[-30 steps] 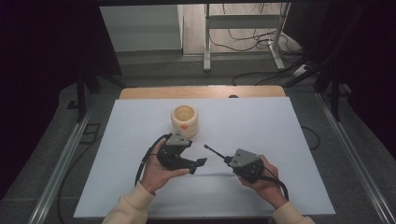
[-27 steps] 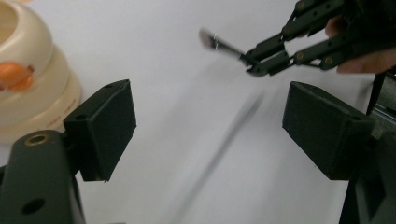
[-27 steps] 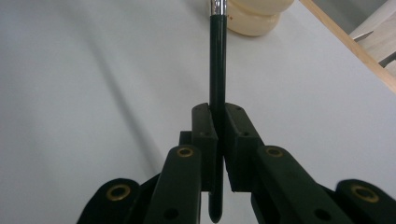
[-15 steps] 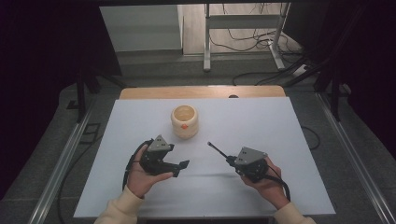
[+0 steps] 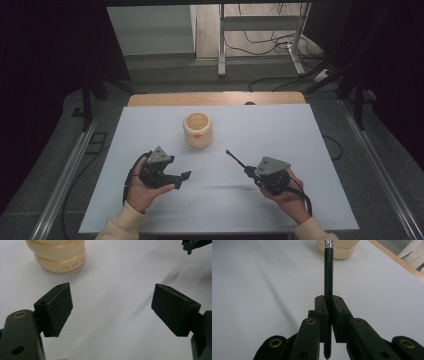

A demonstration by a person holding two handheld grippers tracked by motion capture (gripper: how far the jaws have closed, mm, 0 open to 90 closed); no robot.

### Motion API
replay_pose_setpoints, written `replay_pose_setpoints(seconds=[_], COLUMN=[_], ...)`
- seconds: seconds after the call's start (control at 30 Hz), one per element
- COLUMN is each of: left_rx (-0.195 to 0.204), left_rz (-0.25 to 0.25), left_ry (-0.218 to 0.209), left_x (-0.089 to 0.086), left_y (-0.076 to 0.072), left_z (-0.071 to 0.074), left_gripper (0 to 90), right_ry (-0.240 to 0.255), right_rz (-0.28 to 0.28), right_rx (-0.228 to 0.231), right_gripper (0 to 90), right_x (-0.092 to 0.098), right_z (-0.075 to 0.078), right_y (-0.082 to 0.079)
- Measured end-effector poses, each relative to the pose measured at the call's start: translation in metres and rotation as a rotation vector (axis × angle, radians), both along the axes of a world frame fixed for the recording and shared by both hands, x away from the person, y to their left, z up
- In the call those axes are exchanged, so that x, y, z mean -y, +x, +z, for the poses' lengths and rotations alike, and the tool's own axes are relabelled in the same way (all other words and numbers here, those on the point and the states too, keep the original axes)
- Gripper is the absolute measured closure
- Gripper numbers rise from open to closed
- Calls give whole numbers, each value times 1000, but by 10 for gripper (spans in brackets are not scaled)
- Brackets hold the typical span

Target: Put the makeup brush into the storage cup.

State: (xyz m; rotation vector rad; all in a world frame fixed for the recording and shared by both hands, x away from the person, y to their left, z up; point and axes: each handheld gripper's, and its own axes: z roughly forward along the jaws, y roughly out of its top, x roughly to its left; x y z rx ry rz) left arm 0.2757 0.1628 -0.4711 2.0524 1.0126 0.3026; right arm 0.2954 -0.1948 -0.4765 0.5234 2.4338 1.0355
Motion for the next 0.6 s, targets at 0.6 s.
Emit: replay_pose_setpoints(seconds=[0.6], left_rx=[1], left_rz=[22], left_ry=[-7], left_x=[-5], left_y=[1], left_z=[-1], left_gripper=[179], right_ry=[18], right_rz=[-3], right_rx=[2], right_gripper=[836], right_x=[0], right_z=[1], right_y=[-1])
